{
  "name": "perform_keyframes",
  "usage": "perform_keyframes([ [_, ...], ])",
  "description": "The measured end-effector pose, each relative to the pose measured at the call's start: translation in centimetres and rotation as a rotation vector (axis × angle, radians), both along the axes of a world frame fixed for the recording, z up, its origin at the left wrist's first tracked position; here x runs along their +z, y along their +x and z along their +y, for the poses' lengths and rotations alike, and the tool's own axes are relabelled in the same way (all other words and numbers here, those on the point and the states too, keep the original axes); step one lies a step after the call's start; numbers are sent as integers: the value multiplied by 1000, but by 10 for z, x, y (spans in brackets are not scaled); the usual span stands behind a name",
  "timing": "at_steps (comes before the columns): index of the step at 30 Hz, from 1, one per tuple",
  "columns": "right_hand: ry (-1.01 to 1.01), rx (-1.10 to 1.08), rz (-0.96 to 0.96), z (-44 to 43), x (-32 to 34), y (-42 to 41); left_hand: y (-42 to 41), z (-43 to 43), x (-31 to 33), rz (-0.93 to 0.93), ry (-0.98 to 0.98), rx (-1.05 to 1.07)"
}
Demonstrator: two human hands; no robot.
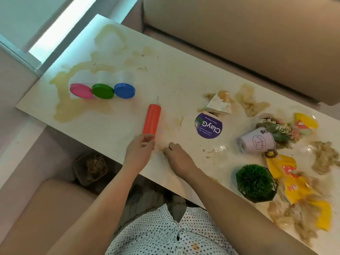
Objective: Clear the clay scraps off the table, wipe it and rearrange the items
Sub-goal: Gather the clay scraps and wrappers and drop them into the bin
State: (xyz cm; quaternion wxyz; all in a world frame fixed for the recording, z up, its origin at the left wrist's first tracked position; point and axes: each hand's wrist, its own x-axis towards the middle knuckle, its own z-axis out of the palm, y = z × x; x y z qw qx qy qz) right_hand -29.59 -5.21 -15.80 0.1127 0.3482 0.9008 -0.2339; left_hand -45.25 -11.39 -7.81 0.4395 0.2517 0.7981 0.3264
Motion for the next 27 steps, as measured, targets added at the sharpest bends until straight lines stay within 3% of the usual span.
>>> perform_keyframes([
  [3, -9, -83, 73, 14, -4, 14, 16, -6, -5, -1, -21, 42],
  [6, -85, -274, 269, 22, 12, 28, 39, -8, -5, -42, -48, 79],
  [10, -196, -479, 547, 25, 48, 44, 69, 6, -4, -405, -22, 246],
  [14, -335, -616, 641, 24, 67, 63, 96, 29, 5, -706, 28, 363],
  [18, -381, -701, 706, 29, 72, 81, 114, 45, 8, -673, 94, 395],
  [23, -267, -865, 748, 77, 83, 97, 116, 54, 5, -582, 140, 403],
  [27, -176, -1052, 609, 160, 72, 109, 111, 55, 4, -558, 151, 397],
])
